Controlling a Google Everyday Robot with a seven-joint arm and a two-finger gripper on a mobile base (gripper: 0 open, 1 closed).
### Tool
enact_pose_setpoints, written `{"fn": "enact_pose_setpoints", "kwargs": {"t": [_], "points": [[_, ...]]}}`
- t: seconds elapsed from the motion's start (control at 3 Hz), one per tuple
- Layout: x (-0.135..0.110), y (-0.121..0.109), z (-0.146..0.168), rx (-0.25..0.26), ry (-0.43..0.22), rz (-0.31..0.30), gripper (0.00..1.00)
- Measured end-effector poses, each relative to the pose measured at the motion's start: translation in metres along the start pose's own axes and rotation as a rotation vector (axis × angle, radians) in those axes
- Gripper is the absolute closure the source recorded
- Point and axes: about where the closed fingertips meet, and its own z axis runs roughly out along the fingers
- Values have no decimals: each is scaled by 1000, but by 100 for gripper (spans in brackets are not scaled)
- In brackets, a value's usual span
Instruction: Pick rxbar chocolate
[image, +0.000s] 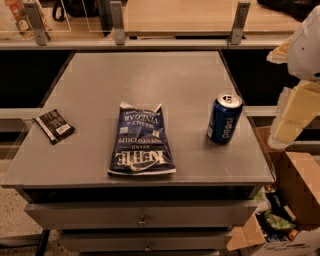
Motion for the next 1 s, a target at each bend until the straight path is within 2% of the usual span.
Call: {"fn": "enact_pose_setpoints", "kwargs": {"t": [0.33, 0.67, 1.0], "points": [[-58, -3, 5, -3, -14, -88, 0], [-146, -8, 21, -20, 2, -195, 0], [-219, -14, 46, -31, 51, -259, 0]]}}
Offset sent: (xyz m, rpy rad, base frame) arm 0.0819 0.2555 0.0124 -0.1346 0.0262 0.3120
